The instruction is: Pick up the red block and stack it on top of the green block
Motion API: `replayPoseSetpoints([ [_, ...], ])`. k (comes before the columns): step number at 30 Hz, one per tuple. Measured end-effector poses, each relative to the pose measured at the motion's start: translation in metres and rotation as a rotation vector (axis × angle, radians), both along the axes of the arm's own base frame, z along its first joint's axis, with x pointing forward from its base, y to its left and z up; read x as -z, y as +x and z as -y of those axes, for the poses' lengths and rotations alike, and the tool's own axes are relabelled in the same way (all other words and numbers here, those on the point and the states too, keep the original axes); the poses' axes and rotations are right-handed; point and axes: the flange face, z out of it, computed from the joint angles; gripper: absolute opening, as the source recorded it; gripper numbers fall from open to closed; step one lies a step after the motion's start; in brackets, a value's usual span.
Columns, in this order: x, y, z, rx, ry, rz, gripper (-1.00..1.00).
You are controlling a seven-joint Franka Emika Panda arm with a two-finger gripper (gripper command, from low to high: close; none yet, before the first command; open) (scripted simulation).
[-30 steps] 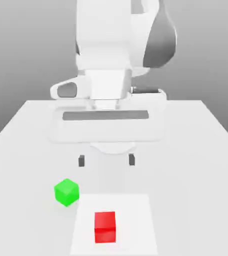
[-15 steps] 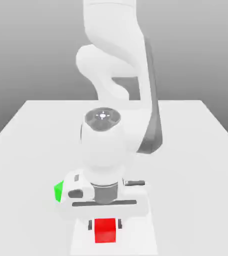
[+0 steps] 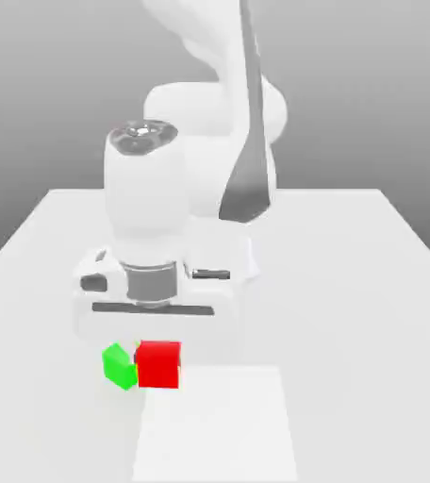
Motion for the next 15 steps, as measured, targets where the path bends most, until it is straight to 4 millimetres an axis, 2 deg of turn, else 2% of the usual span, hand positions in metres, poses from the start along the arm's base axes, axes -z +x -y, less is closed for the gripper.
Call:
replayPoseSetpoints([
  [4,-0.009,-0.052,0.027,0.100,0.000,0.000,-1.00],
  [5,-0.005,-0.059,0.030,0.112,0.001,0.001,-1.00],
  [12,0.051,-0.065,0.033,0.126,0.002,0.001,-1.00],
  [13,0.055,-0.065,0.032,0.125,0.001,0.001,1.00],
  [15,0.055,-0.065,0.031,0.122,0.001,0.001,1.00],
])
